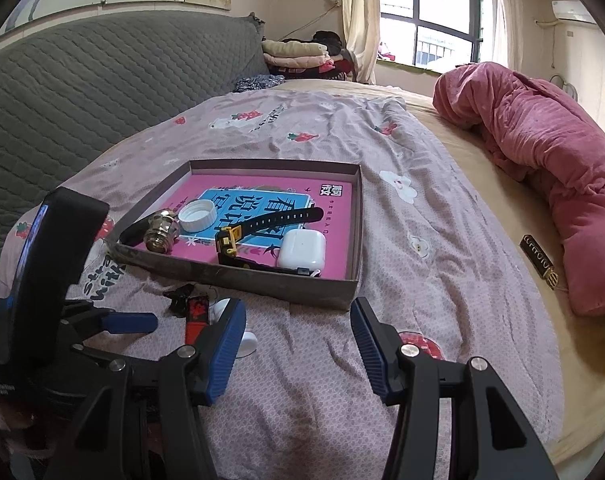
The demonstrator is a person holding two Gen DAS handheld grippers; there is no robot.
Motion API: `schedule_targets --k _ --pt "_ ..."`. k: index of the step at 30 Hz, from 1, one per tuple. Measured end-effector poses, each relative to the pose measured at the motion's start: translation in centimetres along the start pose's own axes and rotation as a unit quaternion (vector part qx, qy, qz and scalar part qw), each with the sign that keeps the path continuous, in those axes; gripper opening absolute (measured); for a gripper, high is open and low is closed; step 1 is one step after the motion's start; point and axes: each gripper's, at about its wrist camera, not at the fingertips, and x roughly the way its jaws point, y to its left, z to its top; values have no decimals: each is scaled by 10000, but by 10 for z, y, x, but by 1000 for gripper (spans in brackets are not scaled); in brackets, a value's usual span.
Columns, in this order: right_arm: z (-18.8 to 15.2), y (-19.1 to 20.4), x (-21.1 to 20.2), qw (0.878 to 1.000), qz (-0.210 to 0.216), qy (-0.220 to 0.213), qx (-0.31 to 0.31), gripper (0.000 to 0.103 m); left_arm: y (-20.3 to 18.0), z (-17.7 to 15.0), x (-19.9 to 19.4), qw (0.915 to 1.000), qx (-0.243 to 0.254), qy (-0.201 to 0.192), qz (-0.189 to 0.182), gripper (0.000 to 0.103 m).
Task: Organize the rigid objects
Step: 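Move the left gripper to the red lighter while the right approaches the white pill bottle, then close the left gripper on the red lighter while the right grasps the white pill bottle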
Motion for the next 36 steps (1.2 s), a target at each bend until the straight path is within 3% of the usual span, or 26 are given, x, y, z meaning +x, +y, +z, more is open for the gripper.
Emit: schedule_targets --k 16,32,36 --pt "-8 23 15 9986 182 268 -424 54 47 -7 -15 9991 -381 -17 203 77" --pt "-14 24 24 9980 178 398 -467 54 32 8 0 9993 -342 -30 -134 77" --pt "-16 25 29 9973 190 463 -534 54 28 12 4 9995 -288 -37 -107 72"
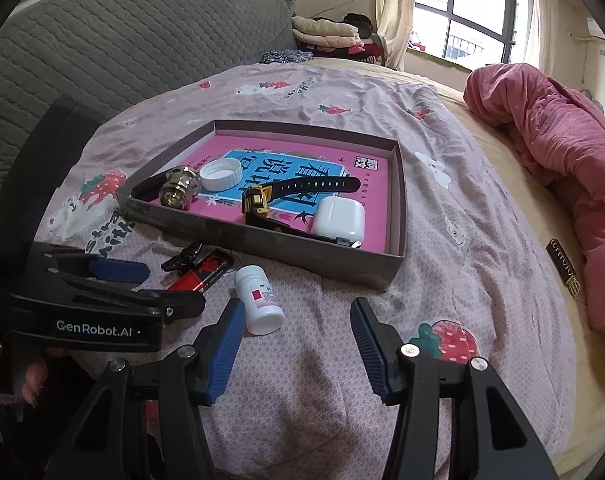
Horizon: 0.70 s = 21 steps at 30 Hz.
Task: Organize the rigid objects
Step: 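Close the left gripper on the red lighter while the right grasps the white pill bottle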
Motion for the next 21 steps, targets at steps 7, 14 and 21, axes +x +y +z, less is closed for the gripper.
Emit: schedule_targets --k 7,14,21 --pt "-3 6 13 9997 87 162 -167 54 -9 11 9 9999 63 21 -106 53" --pt "-2 12 22 9992 80 200 -325 54 -18 11 17 9997 181 55 -152 51" --pt "-1 17 35 9985 129 270 -450 54 -13 16 25 9993 20 93 -353 46"
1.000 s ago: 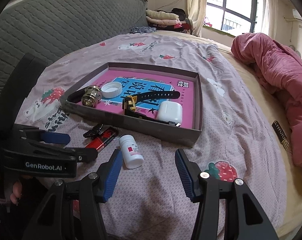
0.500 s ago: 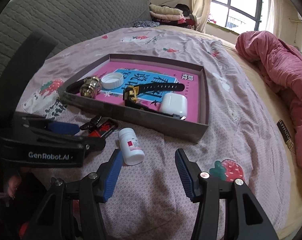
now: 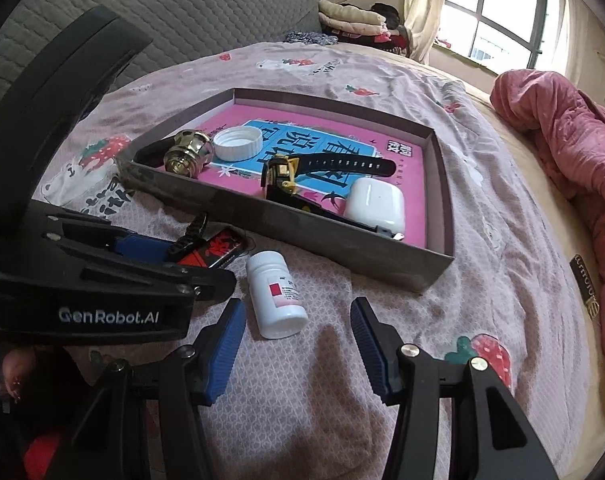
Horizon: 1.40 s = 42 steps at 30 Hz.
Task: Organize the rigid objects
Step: 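Close the left gripper on the red lighter while the right grasps the white pill bottle, then lift the red lighter with the left gripper toward the box while the right carries the pill bottle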
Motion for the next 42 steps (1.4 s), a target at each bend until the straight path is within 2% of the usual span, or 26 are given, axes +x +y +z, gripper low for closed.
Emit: schedule_targets --k 6,16,21,23,28,32,42 --pt "3 0 13 10000 30 56 -76 54 1 2 2 10000 77 -9 2 43" --pt "6 -1 28 9998 132 83 -127 54 -9 4 10 9992 327 50 221 42" --pt "5 0 33 9995 180 41 -257 54 -8 5 11 9992 294 84 257 42" --pt "5 -1 33 9994 233 22 -260 51 -10 6 12 9990 326 92 303 42" --pt "4 -4 31 9990 354 20 -278 31 -13 8 16 9986 324 104 399 43" --pt "2 -14 30 9987 510 14 -66 30 -15 7 17 9982 347 103 468 43" --pt "0 -41 26 9975 515 -17 493 27 -20 6 19 9966 469 119 670 43"
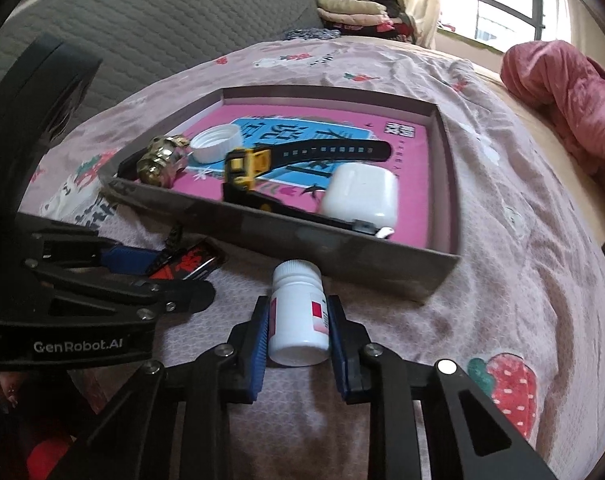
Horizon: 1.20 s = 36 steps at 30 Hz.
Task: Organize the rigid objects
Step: 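Lift the red lighter with the left gripper toward the box while the right carries the pill bottle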
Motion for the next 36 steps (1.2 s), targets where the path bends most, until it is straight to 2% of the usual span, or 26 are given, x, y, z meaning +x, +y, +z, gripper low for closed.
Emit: schedule_targets --k 5,12,13,26,36 --pt "-1 -17 -4 9990 139 -56 418 27 0 -3 -4 10000 75 -23 35 38" --pt "-3 -29 -14 9973 124 -163 710 27 5 -15 -18 9997 37 -57 -226 35" --pt "-4 -30 -16 9969 140 -189 750 27 6 -18 -21 9995 48 -76 -289 22" --pt "-5 -30 -37 9948 159 -420 918 27 25 -34 -51 9969 -222 -110 -748 22" --pt "5 -26 -60 9915 201 -745 1047 27 36 -24 -95 9939 -341 -605 -852 22"
